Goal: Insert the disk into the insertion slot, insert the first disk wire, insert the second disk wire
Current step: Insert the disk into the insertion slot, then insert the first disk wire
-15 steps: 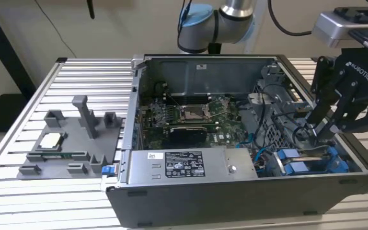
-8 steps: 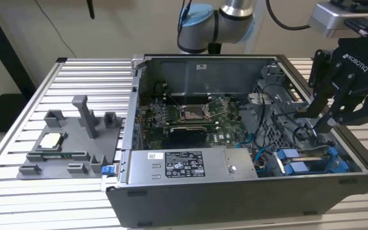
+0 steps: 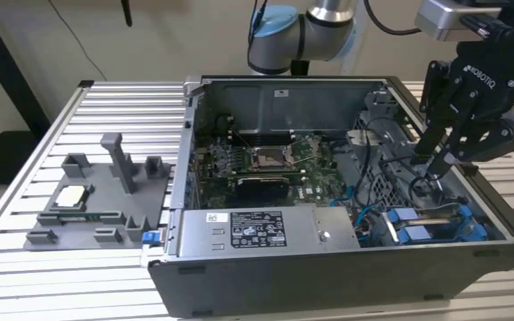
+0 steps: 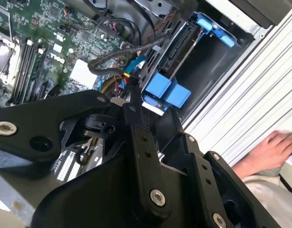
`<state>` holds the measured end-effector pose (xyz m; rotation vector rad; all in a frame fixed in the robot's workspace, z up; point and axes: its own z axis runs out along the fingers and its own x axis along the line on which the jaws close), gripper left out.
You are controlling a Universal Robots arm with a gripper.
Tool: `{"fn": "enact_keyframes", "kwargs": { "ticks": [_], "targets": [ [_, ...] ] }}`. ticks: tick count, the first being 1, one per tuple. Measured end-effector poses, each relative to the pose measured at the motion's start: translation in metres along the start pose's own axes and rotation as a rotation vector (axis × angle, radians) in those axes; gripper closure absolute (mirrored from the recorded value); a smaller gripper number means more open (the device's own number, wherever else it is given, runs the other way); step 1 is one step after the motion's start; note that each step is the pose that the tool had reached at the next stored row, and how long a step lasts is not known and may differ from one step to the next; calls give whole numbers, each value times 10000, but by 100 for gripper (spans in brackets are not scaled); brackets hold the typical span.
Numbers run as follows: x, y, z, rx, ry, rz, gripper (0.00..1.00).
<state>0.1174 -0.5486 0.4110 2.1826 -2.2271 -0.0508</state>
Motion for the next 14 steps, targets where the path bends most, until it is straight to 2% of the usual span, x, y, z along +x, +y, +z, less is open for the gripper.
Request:
{"fn": "enact_keyframes", "kwargs": {
  "ticks": [4, 10, 12, 14],
  "targets": [
    [-29, 8, 5, 0, -3, 0, 59],
    [-51, 7, 60, -3, -128, -32, 59],
    [-53, 7, 67, -5, -228, -44, 59],
    [-53, 8, 69, -9, -445, -61, 59]
  ]
}}
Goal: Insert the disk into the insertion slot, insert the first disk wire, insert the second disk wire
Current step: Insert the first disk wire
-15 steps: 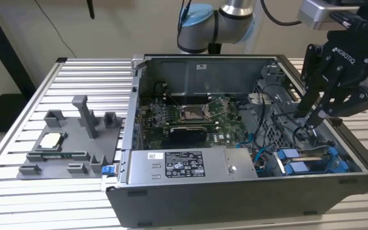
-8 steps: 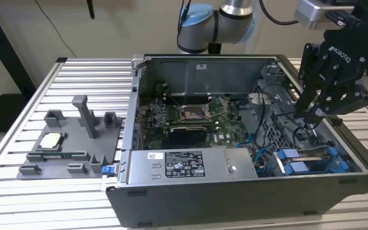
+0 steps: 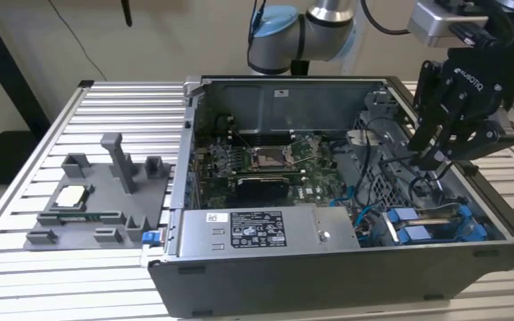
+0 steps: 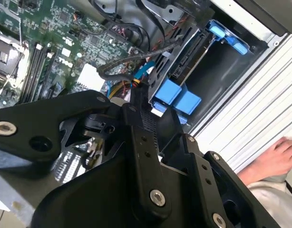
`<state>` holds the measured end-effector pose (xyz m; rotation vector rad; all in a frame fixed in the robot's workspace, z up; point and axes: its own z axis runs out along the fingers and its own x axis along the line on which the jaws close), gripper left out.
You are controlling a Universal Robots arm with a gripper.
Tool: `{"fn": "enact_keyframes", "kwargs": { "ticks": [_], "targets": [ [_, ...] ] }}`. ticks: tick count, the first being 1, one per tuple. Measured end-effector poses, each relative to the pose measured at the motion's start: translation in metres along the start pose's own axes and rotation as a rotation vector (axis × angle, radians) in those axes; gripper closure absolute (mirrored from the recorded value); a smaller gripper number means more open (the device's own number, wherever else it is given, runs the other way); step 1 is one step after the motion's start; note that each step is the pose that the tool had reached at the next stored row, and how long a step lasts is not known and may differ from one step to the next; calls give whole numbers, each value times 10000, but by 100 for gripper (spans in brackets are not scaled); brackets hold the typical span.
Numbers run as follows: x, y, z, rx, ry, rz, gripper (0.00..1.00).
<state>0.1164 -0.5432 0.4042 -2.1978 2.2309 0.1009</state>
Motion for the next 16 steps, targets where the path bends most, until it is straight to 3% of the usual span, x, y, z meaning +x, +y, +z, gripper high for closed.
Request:
{"fn": "enact_keyframes", "kwargs": {
  "ticks": [2, 3, 11, 16],
  "targets": [
    [-1, -1, 0, -3, -180, -14, 59],
    [-2, -1, 0, -4, -214, -18, 59],
    [0, -16, 24, -8, -299, -57, 59],
    [-1, -48, 32, -9, -306, -87, 59]
  ]
}}
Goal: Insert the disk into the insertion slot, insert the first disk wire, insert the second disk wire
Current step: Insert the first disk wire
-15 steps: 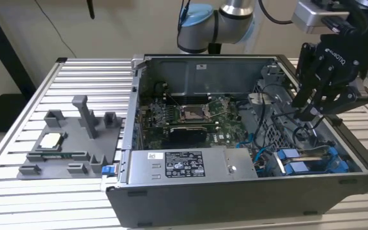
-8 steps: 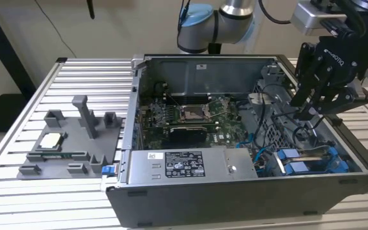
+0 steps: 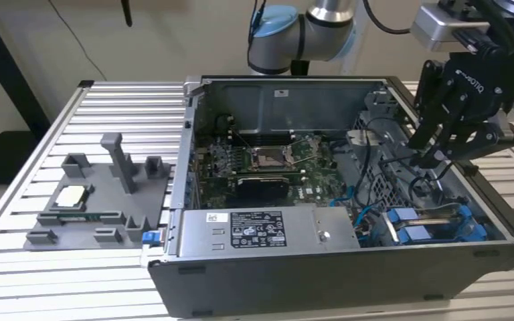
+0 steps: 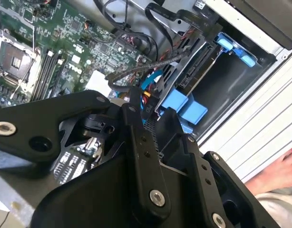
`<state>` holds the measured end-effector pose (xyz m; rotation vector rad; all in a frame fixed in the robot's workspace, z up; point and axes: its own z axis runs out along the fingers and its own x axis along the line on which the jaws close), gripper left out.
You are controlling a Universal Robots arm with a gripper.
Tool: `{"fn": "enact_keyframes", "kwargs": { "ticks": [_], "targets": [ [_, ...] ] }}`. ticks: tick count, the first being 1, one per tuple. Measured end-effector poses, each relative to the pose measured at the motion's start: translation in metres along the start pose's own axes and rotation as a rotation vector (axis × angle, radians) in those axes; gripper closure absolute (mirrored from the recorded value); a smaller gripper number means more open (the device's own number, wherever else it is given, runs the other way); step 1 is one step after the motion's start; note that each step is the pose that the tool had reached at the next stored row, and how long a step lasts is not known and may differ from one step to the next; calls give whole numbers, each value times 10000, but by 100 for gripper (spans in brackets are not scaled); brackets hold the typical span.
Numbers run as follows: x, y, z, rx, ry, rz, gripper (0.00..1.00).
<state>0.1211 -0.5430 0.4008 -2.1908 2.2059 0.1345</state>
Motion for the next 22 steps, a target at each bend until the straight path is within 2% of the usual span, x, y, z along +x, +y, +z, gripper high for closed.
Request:
{"fn": "enact_keyframes", "kwargs": {
  "ticks": [4, 5, 7, 10, 11, 12, 22],
  "targets": [
    [2, -1, 12, 1, -10, -8, 62],
    [2, -1, 14, 1, -30, -9, 69],
    [2, -1, 15, 1, -69, -11, 69],
    [1, -1, 16, 1, -83, -11, 69],
    [2, -1, 16, 1, -84, -11, 71],
    [2, -1, 16, 1, -83, -11, 78],
    [2, -2, 21, 8, -84, -13, 81]
  ]
}}
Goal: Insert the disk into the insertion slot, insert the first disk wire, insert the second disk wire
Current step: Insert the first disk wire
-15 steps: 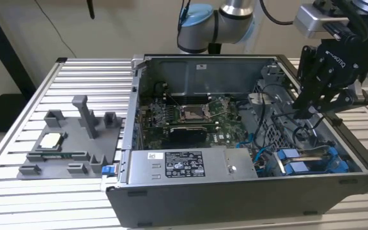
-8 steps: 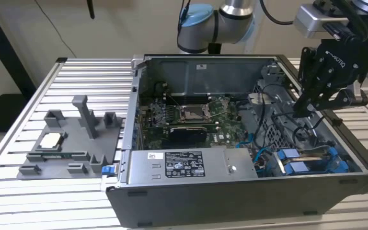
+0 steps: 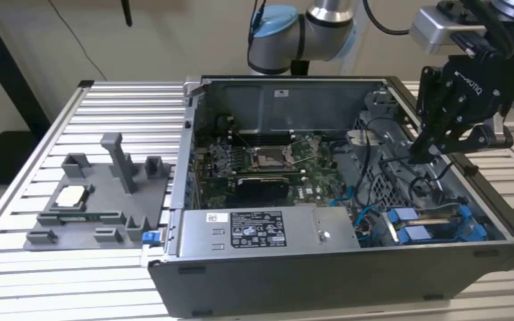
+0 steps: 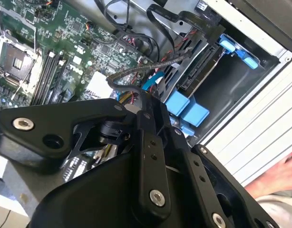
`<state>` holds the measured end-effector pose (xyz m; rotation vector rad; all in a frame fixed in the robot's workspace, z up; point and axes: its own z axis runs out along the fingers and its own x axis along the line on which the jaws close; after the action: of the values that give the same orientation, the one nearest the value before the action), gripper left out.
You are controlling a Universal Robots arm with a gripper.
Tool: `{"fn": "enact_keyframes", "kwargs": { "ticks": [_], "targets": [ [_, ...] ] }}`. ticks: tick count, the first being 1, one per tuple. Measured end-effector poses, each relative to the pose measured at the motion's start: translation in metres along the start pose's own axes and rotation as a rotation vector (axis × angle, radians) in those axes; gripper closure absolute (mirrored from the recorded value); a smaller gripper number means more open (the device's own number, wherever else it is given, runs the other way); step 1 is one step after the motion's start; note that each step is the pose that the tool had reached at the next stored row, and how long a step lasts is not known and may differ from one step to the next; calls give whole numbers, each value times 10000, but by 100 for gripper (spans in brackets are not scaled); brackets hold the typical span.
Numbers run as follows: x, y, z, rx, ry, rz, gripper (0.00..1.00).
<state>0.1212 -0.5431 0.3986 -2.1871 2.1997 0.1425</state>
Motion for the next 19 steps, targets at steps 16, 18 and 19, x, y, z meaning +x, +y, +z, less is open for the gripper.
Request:
{"fn": "enact_keyframes", "kwargs": {
  "ticks": [16, 18, 19],
  "targets": [
    [7, -7, 69, 163, 1, -16, 81],
    [8, -9, 82, 204, 1, -20, 81],
    [8, -9, 89, 227, 1, -23, 81]
  ]
}}
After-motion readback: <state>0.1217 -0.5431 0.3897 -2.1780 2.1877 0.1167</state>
